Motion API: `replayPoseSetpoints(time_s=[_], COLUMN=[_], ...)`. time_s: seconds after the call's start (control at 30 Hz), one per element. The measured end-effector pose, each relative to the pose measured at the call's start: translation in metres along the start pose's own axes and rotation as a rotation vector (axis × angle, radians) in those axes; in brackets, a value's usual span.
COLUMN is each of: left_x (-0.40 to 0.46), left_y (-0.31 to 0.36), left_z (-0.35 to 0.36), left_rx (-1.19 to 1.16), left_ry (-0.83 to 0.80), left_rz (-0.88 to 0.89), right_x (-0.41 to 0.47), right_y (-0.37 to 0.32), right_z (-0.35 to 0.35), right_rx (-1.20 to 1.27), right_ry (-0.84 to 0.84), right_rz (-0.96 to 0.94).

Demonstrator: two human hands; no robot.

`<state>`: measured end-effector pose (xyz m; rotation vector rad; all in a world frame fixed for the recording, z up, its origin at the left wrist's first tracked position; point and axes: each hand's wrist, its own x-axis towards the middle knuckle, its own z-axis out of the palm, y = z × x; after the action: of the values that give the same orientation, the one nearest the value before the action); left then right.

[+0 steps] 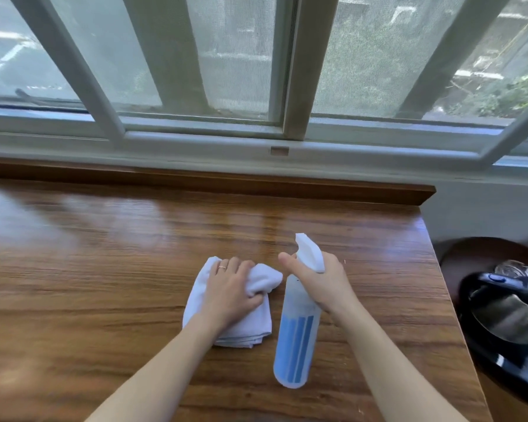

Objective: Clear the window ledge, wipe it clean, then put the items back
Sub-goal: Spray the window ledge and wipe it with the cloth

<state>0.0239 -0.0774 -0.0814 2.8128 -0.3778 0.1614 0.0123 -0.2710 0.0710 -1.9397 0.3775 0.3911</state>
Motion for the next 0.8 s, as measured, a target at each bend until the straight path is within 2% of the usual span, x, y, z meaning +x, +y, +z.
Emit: replayPoseSetpoints(time_s=[0.13, 0.57, 0.8], left_x=[0.004, 0.106, 0.107], left_y=[-0.002, -0.021, -0.015], left_z=[-0.001, -0.004, -0.002], left_rx=[-0.005, 0.103, 0.115], left_ry=[0.005, -0.221, -0.179], left_rz=[-0.015, -0.072, -0.079], right_x=[-0.006, -0.015, -0.017], right_y=[0.007, 0.014, 0.012], right_z=[0.0, -0.005, -0.008], right_rx=[-0.006, -0.036, -0.03], right_ry=[-0.008, 0.009, 0.018], right_rz=[-0.009, 0.011, 0.016])
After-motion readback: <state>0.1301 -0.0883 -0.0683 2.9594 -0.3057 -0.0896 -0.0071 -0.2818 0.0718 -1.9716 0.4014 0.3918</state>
